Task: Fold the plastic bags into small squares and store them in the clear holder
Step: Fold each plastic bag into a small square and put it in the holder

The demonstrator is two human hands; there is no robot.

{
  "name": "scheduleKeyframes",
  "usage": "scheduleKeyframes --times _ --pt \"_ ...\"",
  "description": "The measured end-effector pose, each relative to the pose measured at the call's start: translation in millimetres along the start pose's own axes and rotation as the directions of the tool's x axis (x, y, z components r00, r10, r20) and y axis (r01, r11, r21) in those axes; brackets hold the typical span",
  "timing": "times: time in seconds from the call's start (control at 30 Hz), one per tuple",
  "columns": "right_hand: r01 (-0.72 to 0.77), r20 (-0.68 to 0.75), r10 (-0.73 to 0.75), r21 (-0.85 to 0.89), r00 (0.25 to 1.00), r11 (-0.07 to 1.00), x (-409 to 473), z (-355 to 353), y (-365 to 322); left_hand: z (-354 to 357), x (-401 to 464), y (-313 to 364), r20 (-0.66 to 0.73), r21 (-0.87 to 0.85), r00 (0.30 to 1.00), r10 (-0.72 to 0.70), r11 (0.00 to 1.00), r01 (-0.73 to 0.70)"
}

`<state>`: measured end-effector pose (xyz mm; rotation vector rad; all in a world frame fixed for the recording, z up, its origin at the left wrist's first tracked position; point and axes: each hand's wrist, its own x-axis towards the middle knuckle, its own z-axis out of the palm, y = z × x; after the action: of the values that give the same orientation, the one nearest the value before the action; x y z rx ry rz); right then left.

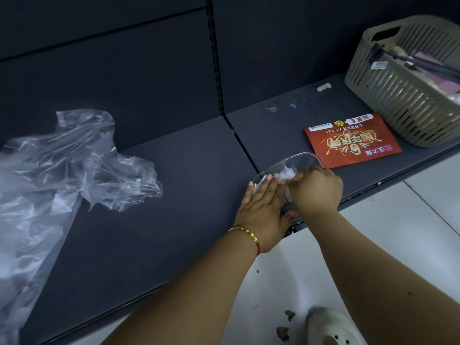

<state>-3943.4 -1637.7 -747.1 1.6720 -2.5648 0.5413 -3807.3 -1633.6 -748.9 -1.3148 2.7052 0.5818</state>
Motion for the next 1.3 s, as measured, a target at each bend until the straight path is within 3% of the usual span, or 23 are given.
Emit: scheduleKeyframes --times 0.1,0.2,0.27,0.33,0.4,0.47,0.6,0.77,0.93,1.03,1.13,1.2,1.27,1.3 --pt "-0.030 -0.010 0.030 0.020 0.999 0.999 1.9 1.2 1.7 -4.3 -12.0 -7.4 -0.066 -0.081 0.998 -0.025 0.997 0.019" --pt "-0.038 -0.113 0.048 0.096 0.992 0.995 -5.4 -6.6 -13.3 -5.7 -34.7 -33.7 -0.126 -0.140 0.981 -0.150 0.981 0.132" --pt "0.023 -0.204 0.019 0.202 0.979 0.979 -18.9 -13.1 -41.1 -6.1 -53.3 -60.1 -0.151 -0.112 0.952 -0.266 0.961 0.251" --pt "0.143 -0.208 -0.094 0.240 0.974 0.960 -42.2 -12.3 -74.5 -7.2 -72.7 -90.6 -0.183 -0.104 0.901 -0.394 0.919 0.381" --pt "0.274 -0.106 -0.255 0.253 0.961 0.928 -69.7 2.8 -103.4 -11.2 -92.7 -120.5 -0.194 -0.104 0.846 -0.497 0.868 0.486" --pt "0.371 0.129 -0.411 0.251 0.902 0.894 -95.6 19.0 -125.8 -15.7 -109.4 -147.9 -0.167 -0.088 0.806 -0.568 0.823 0.561" --pt "0.447 0.560 -0.516 0.269 0.648 0.853 -125.9 44.8 -147.2 -27.1 -126.3 -186.7 -0.020 -0.178 0.769 -0.639 0.759 0.626" --pt "0.469 0.678 -0.479 0.218 0.557 0.856 -127.8 46.2 -150.4 -35.2 -111.8 -206.3 0.101 -0.070 0.758 -0.644 0.756 0.651" --pt "0.461 0.719 -0.462 0.219 0.520 0.860 -124.2 43.7 -152.2 -42.6 -104.0 -212.4 0.074 -0.115 0.792 -0.606 0.784 0.610" --pt "0.410 0.754 -0.432 0.235 0.495 0.881 -119.4 42.9 -152.1 -50.5 -116.1 -209.1 -0.090 -0.326 0.830 -0.550 0.804 0.497" --pt "0.327 0.764 -0.422 0.288 0.487 0.900 -110.1 38.9 -151.6 -75.1 -136.3 -186.3 -0.244 -0.592 0.781 -0.574 0.726 0.349" --pt "0.100 0.754 -0.392 0.403 0.527 0.910 -103.9 25.9 -155.6 -96.1 -152.2 -170.6 -0.272 -0.715 0.728 -0.629 0.639 0.286" --pt "-0.248 0.724 -0.335 0.570 0.603 0.784 -98.9 4.3 -162.5 -119.4 -169.4 -155.8 -0.275 -0.805 0.696 -0.663 0.555 0.210" --pt "-0.331 0.679 -0.309 0.640 0.666 0.694 -97.5 -8.8 -166.1 -131.2 -178.7 -148.7 -0.277 -0.836 0.682 -0.677 0.520 0.176"
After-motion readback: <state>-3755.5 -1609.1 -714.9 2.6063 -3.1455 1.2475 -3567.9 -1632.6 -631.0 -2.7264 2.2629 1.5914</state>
